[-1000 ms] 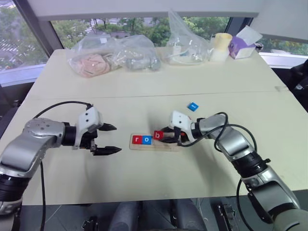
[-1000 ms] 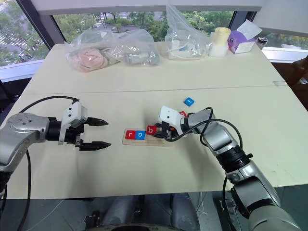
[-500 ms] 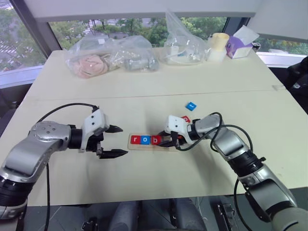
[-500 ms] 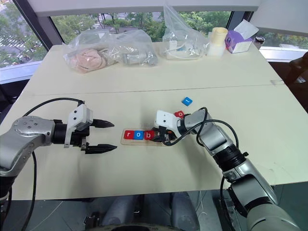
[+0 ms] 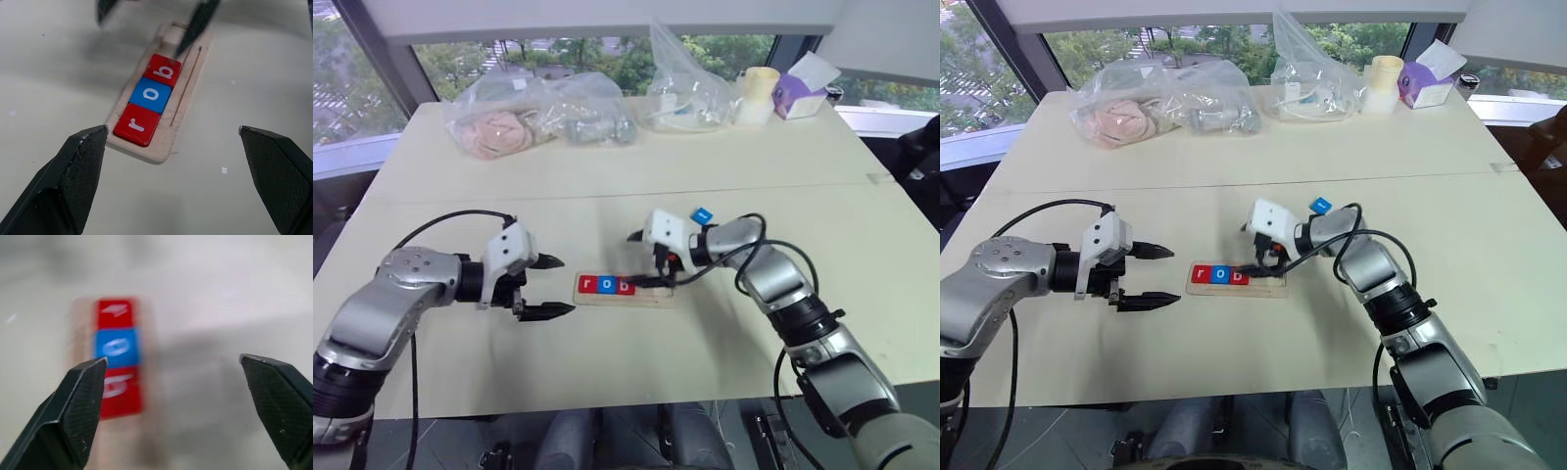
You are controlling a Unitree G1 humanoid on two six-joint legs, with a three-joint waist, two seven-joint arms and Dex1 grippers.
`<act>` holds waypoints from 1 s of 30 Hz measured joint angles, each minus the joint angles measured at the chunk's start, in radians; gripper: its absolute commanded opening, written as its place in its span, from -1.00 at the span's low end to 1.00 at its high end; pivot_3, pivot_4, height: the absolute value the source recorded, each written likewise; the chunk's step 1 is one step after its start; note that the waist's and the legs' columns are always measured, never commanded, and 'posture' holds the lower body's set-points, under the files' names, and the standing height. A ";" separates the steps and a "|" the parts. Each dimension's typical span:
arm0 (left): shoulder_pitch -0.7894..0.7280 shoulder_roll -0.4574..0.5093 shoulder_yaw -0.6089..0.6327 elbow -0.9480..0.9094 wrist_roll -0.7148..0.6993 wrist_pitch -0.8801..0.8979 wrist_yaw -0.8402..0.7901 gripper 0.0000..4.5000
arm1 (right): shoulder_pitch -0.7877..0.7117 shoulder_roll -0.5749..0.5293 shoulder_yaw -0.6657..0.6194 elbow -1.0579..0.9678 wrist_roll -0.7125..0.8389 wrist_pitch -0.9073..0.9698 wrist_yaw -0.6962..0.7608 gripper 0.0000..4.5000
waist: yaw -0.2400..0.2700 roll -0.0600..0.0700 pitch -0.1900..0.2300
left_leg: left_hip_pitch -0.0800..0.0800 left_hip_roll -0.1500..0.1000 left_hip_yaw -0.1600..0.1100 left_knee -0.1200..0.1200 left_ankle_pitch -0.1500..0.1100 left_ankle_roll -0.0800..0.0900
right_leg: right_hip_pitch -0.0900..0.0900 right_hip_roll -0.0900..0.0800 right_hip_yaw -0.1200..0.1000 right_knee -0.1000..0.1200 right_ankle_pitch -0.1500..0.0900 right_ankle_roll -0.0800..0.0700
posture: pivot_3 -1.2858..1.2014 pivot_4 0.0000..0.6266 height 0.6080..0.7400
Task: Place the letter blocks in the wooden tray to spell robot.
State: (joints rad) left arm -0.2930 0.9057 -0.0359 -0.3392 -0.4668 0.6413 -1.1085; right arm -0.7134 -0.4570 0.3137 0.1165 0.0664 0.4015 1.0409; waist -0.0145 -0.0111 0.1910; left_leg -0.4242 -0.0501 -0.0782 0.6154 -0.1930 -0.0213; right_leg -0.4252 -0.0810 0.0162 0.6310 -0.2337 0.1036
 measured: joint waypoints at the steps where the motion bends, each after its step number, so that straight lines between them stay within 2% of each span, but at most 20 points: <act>1: -0.001 -0.004 0.000 0.004 0.000 0.000 0.000 1.00 | -0.002 -0.001 -0.023 -0.001 0.004 0.008 -0.017 0.99 | 0.001 0.000 0.000 | 0.000 0.000 0.000 0.000 0.000 0.000 | 0.000 0.000 0.000 0.000 0.000 0.000 | 0.03 -0.52 1.00; 5: -0.038 -0.064 0.014 0.018 -0.018 0.000 0.024 1.00 | 0.031 -0.010 -0.145 -0.053 0.034 0.109 -0.126 0.99 | 0.007 0.000 0.000 | 0.000 -0.001 -0.001 0.000 0.000 0.000 | 0.000 -0.001 0.000 0.000 0.000 0.000 | 0.03 -0.52 1.00; 9: -0.099 -0.156 0.043 0.021 -0.073 0.023 0.089 1.00 | 0.156 0.019 -0.345 -0.203 0.073 0.333 -0.337 0.99 | 0.005 -0.001 -0.001 | -0.001 -0.001 -0.002 0.000 0.000 0.000 | 0.001 -0.001 0.000 0.000 0.000 0.001 | 0.03 -0.52 1.00; 11: -0.109 -0.181 0.050 0.021 -0.086 0.030 0.114 1.00 | 0.221 0.051 -0.392 -0.258 0.079 0.424 -0.418 0.99 | -0.001 -0.001 -0.001 | 0.000 -0.001 -0.001 0.000 0.000 0.000 | 0.000 -0.001 0.001 0.001 0.000 0.001 | 0.03 -0.52 1.00; 15: -0.120 -0.227 0.023 0.024 -0.084 0.029 0.142 1.00 | 0.323 0.105 -0.386 -0.322 0.074 0.467 -0.523 0.99 | -0.007 0.000 -0.001 | 0.002 -0.001 0.000 -0.001 0.000 0.000 | 0.000 0.000 0.001 0.003 0.000 0.001 | 0.03 -0.52 1.00; 21: -0.153 -0.295 -0.021 0.065 -0.042 0.000 0.187 1.00 | 0.323 0.210 -0.336 -0.294 0.053 0.431 -0.663 0.99 | -0.002 0.000 -0.001 | 0.004 -0.001 0.000 0.000 0.001 -0.001 | 0.002 0.000 0.001 0.002 -0.001 -0.003 | 0.03 -0.52 1.00; 24: -0.153 -0.304 -0.022 0.063 -0.043 0.001 0.202 1.00 | 0.301 0.219 -0.308 -0.222 0.018 0.424 -0.724 0.65 | -0.001 0.000 -0.001 | 0.004 -0.001 0.000 0.000 0.001 -0.001 | 0.002 0.000 0.002 0.002 0.001 -0.001 | 0.03 -0.52 1.00; 29: -0.150 -0.299 -0.022 0.060 -0.035 0.000 0.216 1.00 | 0.279 0.223 -0.282 -0.199 -0.007 0.427 -0.776 -0.47 | -0.002 0.000 -0.001 | 0.004 -0.001 0.000 0.000 0.001 -0.001 | 0.003 0.000 0.001 0.002 0.001 -0.001 | 0.03 -0.52 1.00; 30: -0.150 -0.298 -0.022 0.060 -0.034 0.000 0.217 1.00 | 0.278 0.223 -0.282 -0.199 -0.007 0.429 -0.779 -0.45 | -0.002 0.000 -0.001 | 0.004 -0.001 0.000 0.000 0.001 -0.001 | 0.003 0.000 0.001 0.002 0.001 -0.001 | 0.03 -0.52 1.00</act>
State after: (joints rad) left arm -0.4432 0.6079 -0.0576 -0.2789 -0.5009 0.6415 -0.8916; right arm -0.4350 -0.2342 0.0320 -0.0821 0.0598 0.8309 0.2614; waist -0.0164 -0.0112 0.1901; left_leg -0.4199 -0.0514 -0.0783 0.6153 -0.1919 -0.0223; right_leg -0.4220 -0.0807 0.0176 0.6331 -0.2332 0.1027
